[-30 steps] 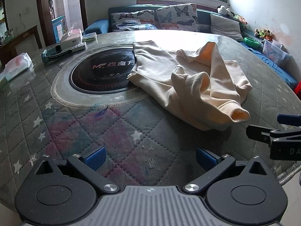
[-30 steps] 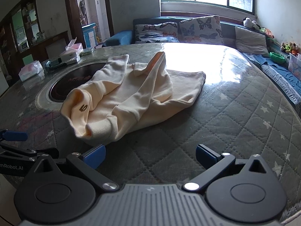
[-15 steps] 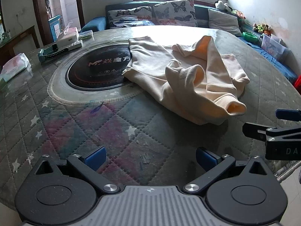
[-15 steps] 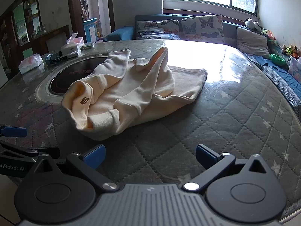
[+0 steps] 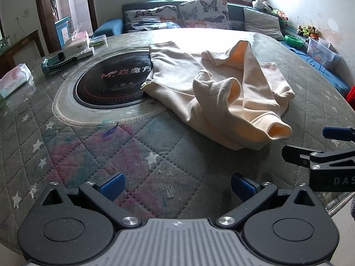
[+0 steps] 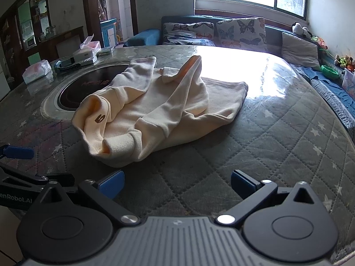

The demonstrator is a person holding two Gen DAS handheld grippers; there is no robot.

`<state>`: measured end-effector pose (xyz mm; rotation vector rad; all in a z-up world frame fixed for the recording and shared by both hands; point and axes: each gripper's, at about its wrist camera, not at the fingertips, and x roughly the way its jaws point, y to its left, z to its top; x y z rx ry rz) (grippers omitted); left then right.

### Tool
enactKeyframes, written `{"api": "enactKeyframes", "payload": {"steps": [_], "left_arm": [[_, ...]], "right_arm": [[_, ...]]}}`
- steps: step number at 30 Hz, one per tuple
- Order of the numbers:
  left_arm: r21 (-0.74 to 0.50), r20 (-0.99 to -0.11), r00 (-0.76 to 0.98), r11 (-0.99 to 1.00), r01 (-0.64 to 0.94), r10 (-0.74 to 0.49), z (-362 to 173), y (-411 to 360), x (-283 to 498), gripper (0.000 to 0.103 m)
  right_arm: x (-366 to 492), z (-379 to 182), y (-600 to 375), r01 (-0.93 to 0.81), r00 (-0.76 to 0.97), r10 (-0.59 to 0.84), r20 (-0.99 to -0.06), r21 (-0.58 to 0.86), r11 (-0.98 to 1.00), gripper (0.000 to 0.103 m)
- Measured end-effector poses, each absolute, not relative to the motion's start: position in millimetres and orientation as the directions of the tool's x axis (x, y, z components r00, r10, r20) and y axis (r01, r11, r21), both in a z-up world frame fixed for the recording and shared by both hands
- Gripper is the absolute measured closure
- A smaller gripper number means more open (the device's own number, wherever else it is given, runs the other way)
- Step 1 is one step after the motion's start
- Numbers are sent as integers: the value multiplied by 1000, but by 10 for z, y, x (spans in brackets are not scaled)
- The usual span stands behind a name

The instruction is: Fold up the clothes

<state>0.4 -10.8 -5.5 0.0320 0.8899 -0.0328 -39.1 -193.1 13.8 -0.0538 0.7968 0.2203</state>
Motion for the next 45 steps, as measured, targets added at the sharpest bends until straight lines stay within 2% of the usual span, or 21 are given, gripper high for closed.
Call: {"api": "enactKeyframes", "payload": {"steps": [35,41,45], "left_arm": [[31,-775,631,997,71,-21,35,-18,332,0],[49,-750,662,997,62,-4,176,108,409,0],[52,-724,690,998,33,15,315,228,511,0]], "right_arm": [[-69,235,-1937,-240,683,197,-703,39,970,1],[54,374,-1997,-243,706,200,-679,33,969,4],[211,489,-2084,-232,723,208,-659,52,971,11]]}}
